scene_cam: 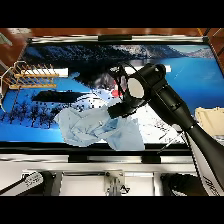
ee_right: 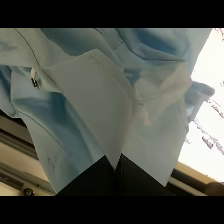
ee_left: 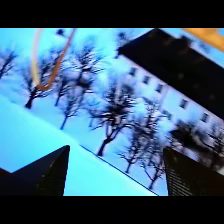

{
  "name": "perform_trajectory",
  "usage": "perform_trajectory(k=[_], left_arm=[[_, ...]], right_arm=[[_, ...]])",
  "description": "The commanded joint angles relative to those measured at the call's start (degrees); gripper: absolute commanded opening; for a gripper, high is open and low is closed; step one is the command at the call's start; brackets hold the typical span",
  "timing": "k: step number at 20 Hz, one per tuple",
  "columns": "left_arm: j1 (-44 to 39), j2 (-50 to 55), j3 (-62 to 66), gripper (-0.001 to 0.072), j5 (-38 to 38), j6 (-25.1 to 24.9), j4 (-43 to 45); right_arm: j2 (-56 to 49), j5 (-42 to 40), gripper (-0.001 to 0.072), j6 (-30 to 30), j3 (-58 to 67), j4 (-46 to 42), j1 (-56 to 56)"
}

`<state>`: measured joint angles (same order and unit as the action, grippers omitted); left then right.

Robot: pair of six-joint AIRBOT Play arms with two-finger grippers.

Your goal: Fold the shirts.

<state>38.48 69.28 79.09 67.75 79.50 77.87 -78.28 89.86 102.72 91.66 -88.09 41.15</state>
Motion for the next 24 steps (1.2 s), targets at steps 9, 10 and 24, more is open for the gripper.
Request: perform_trajectory(k=[9, 10, 24], left_arm=[[6.6, 29.86, 18.43, 0.0572, 0.74, -20.55, -2.91], [6.6, 31.69, 19.43, 0.0571, 0.92, -21.2, -3.13], [4.94, 42.25, 20.24, 0.0524, 0.55, -27.52, -3.34]], right_arm=[[-0.39, -0.94, 0.0067, 6.91, 0.0, 0.48, 0.04], [-0.72, -1.46, 0.0067, 7.28, 0.0, 0.5, 0.04], [-3.21, -2.05, 0.0067, 8.31, 0.0, 1.25, 0.04]])
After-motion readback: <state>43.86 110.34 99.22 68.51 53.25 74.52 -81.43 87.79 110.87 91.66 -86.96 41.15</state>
